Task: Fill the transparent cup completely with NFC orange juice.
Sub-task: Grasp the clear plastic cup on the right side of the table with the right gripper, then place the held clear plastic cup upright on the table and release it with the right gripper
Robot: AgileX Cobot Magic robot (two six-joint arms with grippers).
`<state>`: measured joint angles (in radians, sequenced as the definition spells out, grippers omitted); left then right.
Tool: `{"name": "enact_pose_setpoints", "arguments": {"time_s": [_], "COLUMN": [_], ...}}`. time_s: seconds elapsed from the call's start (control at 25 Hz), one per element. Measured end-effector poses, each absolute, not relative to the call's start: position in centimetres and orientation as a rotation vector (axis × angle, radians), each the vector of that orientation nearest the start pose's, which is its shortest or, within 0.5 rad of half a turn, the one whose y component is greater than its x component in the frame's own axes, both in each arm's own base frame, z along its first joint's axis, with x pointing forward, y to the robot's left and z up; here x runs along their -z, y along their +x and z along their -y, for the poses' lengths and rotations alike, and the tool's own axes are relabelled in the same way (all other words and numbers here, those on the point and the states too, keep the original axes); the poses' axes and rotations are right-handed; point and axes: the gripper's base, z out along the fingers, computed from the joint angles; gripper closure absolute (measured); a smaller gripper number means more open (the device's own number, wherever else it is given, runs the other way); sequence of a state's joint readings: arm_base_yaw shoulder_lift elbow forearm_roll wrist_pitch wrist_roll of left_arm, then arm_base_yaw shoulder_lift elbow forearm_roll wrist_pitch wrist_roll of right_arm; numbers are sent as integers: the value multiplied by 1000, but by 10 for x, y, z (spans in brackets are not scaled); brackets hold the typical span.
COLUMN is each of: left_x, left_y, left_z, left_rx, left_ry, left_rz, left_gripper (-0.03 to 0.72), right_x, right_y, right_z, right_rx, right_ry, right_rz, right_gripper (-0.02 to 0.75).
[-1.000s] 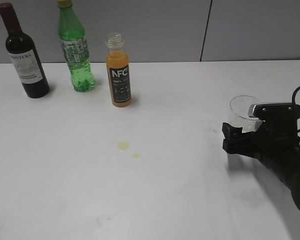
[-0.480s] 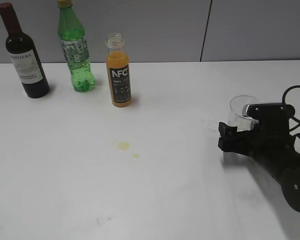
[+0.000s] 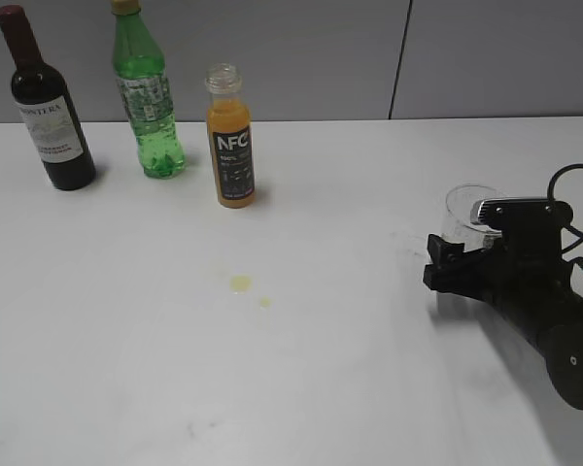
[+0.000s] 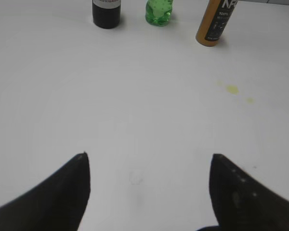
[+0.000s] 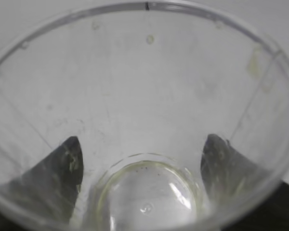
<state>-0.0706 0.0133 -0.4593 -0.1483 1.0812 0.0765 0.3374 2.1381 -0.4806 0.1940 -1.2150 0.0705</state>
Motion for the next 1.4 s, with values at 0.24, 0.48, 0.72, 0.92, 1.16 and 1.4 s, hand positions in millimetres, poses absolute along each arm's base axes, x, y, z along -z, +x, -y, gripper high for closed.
{"name": "enact_pose_setpoints", "arguments": {"time_s": [0.24, 0.48, 0.72, 0.92, 1.16, 1.4], "left_x": [-265, -265, -265, -265, -265, -265], "left_y": [-1, -1, -1, -1, -1, -1], "left_z": [12, 12, 12, 12, 12, 12], "left_rx": [177, 177, 177, 177, 177, 177], "left_ry": [159, 159, 159, 159, 159, 159], "left_rz": [-2108, -2108, -2108, -2108, -2108, -2108], "left_gripper": [101, 101, 101, 101, 101, 101], "right_x": [-58, -58, -58, -69, -95, -111], "right_y": [279, 280, 280, 276, 272, 269], "right_z": [-80, -81, -81, -83, -90, -101], "right_rx": [-143, -143, -132, -160, -235, -329], "right_ry": [-69, -69, -90, -130, -216, -326], "right_rz": [-1927, -1926, -1925, -1898, -1819, -1750], "right_gripper": [173, 195, 195, 195, 195, 197]}}
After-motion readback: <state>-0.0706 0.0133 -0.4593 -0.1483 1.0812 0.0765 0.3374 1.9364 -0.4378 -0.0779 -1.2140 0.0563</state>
